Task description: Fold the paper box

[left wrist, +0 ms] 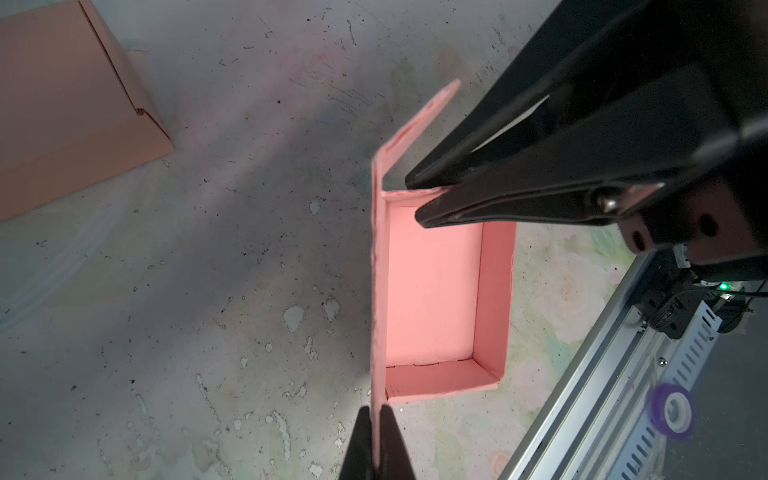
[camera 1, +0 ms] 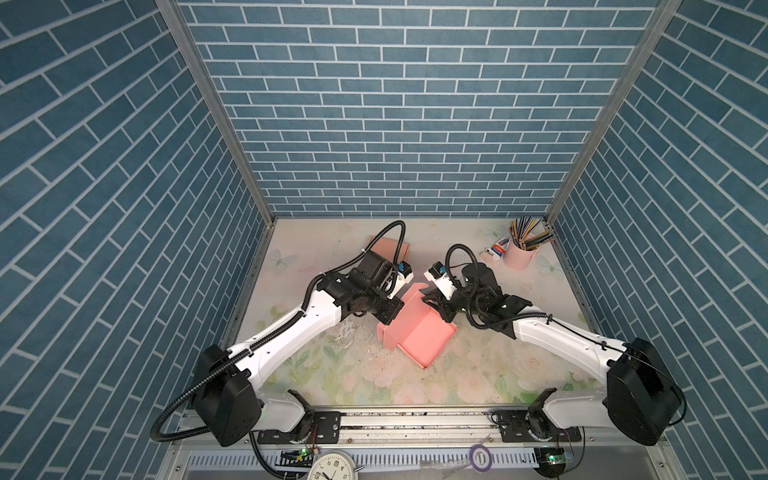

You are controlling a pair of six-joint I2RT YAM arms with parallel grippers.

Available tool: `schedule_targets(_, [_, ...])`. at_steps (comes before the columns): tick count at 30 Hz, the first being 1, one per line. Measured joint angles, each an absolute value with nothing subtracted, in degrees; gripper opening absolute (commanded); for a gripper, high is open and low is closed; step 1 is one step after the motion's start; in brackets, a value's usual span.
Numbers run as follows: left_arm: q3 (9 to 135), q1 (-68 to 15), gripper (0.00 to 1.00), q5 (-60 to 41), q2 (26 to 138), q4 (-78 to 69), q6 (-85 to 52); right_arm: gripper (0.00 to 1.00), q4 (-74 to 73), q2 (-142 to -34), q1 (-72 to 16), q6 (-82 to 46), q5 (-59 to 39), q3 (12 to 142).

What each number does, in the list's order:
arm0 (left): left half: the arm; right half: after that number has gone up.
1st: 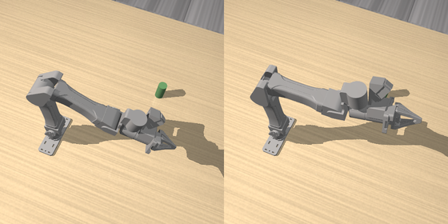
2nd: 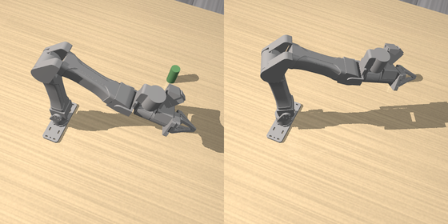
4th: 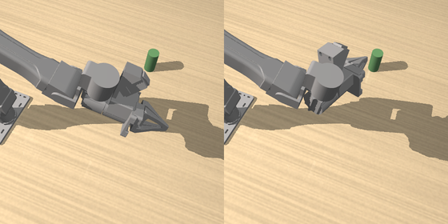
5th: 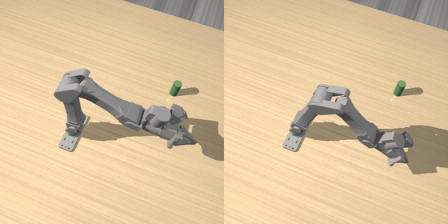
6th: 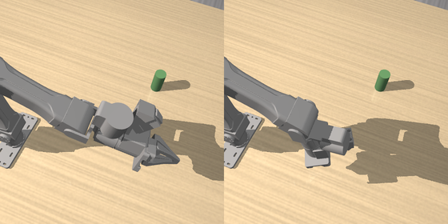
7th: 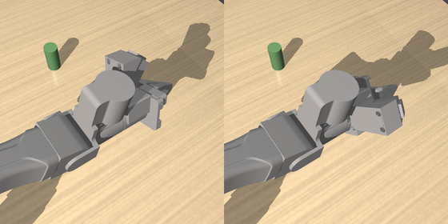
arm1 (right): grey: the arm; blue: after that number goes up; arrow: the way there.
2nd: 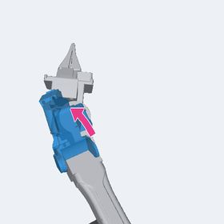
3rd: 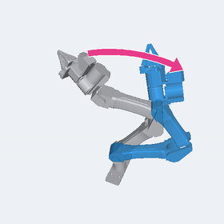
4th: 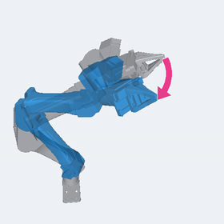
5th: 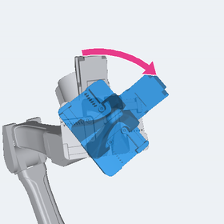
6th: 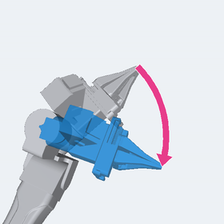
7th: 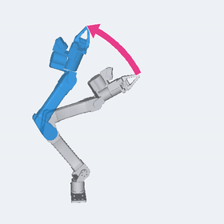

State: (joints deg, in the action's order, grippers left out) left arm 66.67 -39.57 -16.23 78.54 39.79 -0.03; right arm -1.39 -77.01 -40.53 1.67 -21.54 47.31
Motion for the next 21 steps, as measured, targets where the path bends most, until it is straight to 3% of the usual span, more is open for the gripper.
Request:
schedule_targets(14, [63.24, -36.95, 0.65, -15.66, 75.4, 36.86, -2.63, 0.05, -0.51, -72.77, -40.49, 1.28, -15.99, 44.16])
schedule_targets(21, [53.84, -32.82, 0.7, -17.63, 70.0, 31.66, -7.11, 0.05, -1.02, -64.9, -40.49, -1.32, -12.05, 38.26])
